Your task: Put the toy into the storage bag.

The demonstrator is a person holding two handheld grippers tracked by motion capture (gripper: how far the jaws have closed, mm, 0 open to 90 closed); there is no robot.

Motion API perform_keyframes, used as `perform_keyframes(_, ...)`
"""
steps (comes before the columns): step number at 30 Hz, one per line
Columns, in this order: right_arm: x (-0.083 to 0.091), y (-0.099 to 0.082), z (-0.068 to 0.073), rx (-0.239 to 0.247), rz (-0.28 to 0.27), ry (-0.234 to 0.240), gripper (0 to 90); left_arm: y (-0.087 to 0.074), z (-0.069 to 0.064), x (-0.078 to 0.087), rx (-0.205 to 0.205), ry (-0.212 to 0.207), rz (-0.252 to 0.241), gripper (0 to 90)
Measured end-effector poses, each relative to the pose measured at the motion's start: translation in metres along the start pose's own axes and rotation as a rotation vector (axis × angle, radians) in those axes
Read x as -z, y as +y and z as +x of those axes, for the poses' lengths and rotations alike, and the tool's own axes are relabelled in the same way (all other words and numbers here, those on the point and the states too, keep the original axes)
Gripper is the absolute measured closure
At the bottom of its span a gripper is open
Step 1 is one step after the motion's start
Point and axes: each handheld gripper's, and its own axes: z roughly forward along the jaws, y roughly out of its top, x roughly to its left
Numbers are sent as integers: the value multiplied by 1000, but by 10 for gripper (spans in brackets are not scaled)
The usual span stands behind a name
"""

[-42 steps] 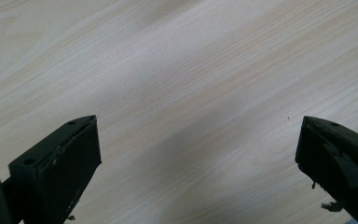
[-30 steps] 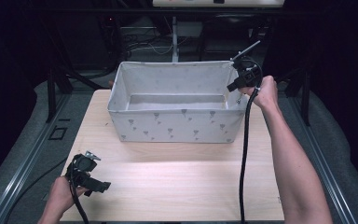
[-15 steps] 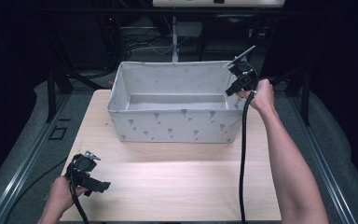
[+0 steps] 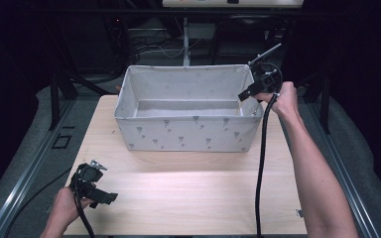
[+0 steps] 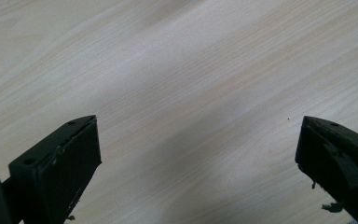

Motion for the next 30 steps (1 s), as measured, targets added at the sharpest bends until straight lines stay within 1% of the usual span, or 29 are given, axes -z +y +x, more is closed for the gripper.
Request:
perform_keyframes(2,8,0,3,-5,-21,-15,294,0,0,0,1,0,-1,0)
perform_keyframes(3,10,0,3,2,-20,-13,267,0,0,0,0,-1,-1,0)
perform_keyframes(5,17,1,5,-3,-25,-8,218,0,0,-1,-4,2,4,0)
perform_keyframes(6,19,1,6,-4,-42,-5,203,0,0,-1,-4,2,5,0)
perform_keyframes(8,25,1,9,0,-51,-2,176,0,0,0,-5,3,2,0)
perform_keyframes(9,28,1,10,5,-47,2,165,0,0,0,-5,3,3,0)
perform_keyframes(11,32,0,15,16,-61,6,152,0,0,0,-7,5,3,0)
perform_keyframes(12,34,0,17,26,-55,5,147,0,0,0,-7,5,4,0)
perform_keyframes(16,40,-4,25,29,-79,40,124,0,-1,0,-9,7,4,0)
perform_keyframes(19,45,-9,34,49,-83,45,98,0,-1,0,-6,7,2,0)
perform_keyframes(23,47,-15,45,74,-69,66,70,0,-1,0,-7,7,3,0)
perform_keyframes(25,47,-19,52,94,-57,72,50,0,-1,0,-8,6,5,0)
perform_keyframes(30,45,-31,69,139,-53,91,25,0,-1,0,-13,7,8,0)
